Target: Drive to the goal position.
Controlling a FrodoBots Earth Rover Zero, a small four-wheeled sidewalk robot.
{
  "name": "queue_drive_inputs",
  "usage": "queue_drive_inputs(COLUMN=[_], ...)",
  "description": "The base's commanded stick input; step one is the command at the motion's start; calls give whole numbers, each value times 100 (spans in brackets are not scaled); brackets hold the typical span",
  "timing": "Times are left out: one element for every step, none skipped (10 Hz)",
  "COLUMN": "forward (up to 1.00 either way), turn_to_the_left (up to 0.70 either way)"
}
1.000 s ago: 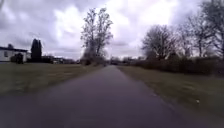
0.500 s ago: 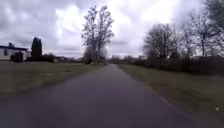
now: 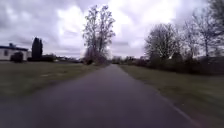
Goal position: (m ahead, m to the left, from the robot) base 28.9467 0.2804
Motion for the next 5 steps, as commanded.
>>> queue_drive_inputs(forward=[100,100,100,100,100], turn_to_the_left=[0,0,0,0,0])
